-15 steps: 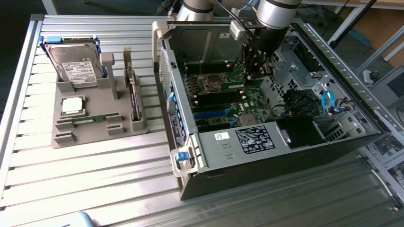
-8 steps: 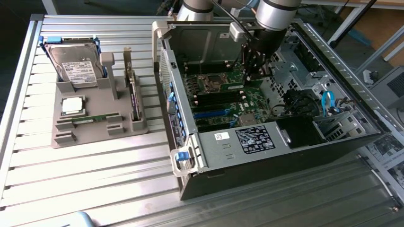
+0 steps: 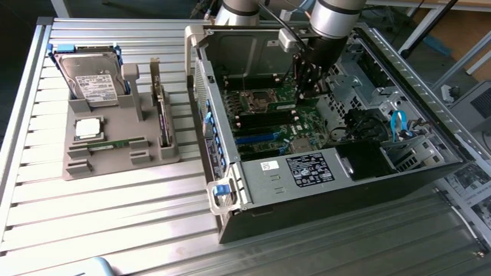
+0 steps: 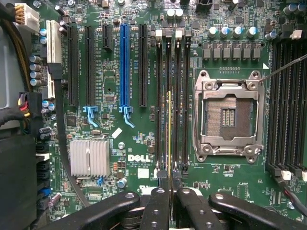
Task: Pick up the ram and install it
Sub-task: 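Insert the ram into the slot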
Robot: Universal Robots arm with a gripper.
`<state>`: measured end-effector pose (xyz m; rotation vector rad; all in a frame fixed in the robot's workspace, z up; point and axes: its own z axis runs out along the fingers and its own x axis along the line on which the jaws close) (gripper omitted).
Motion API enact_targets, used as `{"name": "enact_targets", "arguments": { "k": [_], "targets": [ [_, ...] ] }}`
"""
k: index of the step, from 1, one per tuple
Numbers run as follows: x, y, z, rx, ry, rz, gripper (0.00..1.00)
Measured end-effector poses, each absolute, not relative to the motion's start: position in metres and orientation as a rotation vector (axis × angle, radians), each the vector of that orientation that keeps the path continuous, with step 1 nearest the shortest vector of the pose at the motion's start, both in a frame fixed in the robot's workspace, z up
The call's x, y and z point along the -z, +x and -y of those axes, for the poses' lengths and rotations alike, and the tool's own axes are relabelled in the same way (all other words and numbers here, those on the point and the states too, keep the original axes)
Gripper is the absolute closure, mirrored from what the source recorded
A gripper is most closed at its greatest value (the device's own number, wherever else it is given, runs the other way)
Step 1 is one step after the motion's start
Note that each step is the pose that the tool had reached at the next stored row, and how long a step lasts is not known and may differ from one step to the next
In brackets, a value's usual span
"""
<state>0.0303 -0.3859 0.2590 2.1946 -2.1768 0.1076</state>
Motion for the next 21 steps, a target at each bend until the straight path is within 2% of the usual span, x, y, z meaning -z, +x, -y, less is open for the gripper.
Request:
{"name": "enact_targets", "arguments": {
  "k": [21],
  "targets": [
    [-0.253,0.008,0.386,-0.108,2.195,2.177,0.88]
  ]
}}
